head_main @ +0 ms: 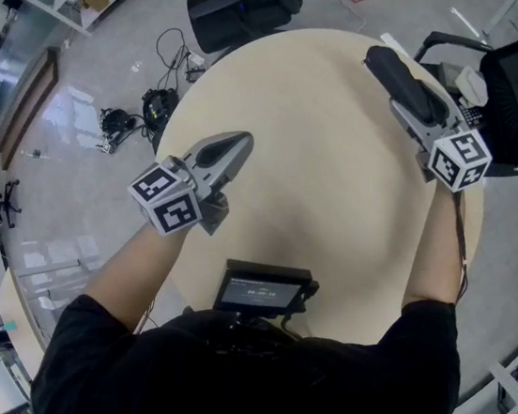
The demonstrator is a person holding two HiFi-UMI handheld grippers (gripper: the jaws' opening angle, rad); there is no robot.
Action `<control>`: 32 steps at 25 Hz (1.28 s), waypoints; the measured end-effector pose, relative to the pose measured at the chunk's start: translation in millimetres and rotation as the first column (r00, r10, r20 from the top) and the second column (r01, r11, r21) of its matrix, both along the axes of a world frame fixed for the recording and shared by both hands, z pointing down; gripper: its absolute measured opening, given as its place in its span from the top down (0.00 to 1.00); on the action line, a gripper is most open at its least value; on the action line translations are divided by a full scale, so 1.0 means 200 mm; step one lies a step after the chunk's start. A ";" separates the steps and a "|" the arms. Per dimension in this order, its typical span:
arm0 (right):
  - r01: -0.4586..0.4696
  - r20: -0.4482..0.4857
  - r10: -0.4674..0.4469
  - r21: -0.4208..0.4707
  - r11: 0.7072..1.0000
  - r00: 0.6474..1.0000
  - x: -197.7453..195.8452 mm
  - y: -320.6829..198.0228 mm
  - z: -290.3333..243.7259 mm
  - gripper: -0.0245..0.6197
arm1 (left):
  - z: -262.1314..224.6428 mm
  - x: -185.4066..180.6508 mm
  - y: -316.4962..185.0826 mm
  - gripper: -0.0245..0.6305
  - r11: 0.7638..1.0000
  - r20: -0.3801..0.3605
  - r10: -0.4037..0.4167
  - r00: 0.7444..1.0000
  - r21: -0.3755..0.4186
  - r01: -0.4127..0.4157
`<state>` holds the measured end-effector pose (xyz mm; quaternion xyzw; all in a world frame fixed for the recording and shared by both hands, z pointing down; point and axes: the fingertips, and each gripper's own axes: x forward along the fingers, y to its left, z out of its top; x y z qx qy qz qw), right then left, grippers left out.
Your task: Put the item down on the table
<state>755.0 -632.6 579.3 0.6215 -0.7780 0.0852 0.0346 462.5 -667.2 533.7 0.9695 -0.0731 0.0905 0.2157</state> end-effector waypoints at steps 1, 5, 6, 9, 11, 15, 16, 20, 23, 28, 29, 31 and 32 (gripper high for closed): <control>-0.011 0.002 0.011 -0.001 1.000 1.000 0.03 0.00 0.02 0.46 | 0.02 0.02 0.00 0.96 1.000 -0.001 0.002 1.000 -0.013 -0.002; -0.054 -0.007 0.054 -0.016 0.998 0.999 0.17 0.01 0.10 0.46 | 0.11 0.11 -0.04 0.96 0.999 -0.003 -0.003 1.000 -0.053 0.003; -0.066 -0.013 0.066 -0.021 0.998 0.998 0.21 0.01 0.12 0.46 | 0.13 0.13 -0.05 0.96 0.998 -0.004 -0.007 1.000 -0.065 0.007; -0.108 -0.020 0.108 -0.029 0.994 0.994 0.37 0.03 0.20 0.46 | 0.22 0.22 -0.06 0.96 0.997 0.011 -0.003 1.000 -0.083 0.004; -0.135 -0.023 0.134 -0.038 0.990 0.991 0.48 0.04 0.26 0.46 | 0.29 0.28 -0.05 0.96 0.996 0.026 0.009 1.000 -0.086 -0.007; -0.172 -0.039 0.170 -0.071 0.982 0.985 0.62 0.07 0.38 0.46 | 0.37 0.35 -0.05 0.96 0.995 0.033 0.014 0.999 -0.097 -0.011; -0.180 -0.042 0.177 -0.079 0.981 0.983 0.65 0.07 0.41 0.46 | 0.38 0.36 -0.06 0.96 0.995 0.032 0.015 0.999 -0.100 -0.011; -0.205 -0.052 0.200 -0.110 0.973 0.978 0.77 0.09 0.53 0.46 | 0.44 0.42 -0.06 0.96 0.994 0.033 0.017 0.999 -0.109 -0.014; -0.217 -0.059 0.211 -0.132 0.967 0.976 0.86 0.07 0.59 0.46 | 0.49 0.49 -0.06 0.96 0.992 0.040 0.018 0.999 -0.124 -0.013; -0.225 -0.062 0.217 -0.181 0.958 0.974 1.09 0.06 0.78 0.46 | 0.61 0.65 -0.05 0.96 0.991 0.064 0.020 0.998 -0.132 -0.011; -0.223 -0.062 0.214 -0.194 0.956 0.975 1.10 0.06 0.82 0.46 | 0.64 0.65 -0.05 0.96 0.991 0.074 0.017 0.997 -0.131 -0.008; -0.224 -0.073 0.212 -0.219 0.950 0.974 1.13 0.07 0.90 0.46 | 0.69 0.64 -0.06 0.96 0.991 0.092 0.008 0.996 -0.134 0.004; -0.230 -0.086 0.216 -0.231 0.945 0.973 1.15 0.08 0.93 0.46 | 0.71 0.63 -0.07 0.96 0.991 0.097 0.004 0.995 -0.136 0.009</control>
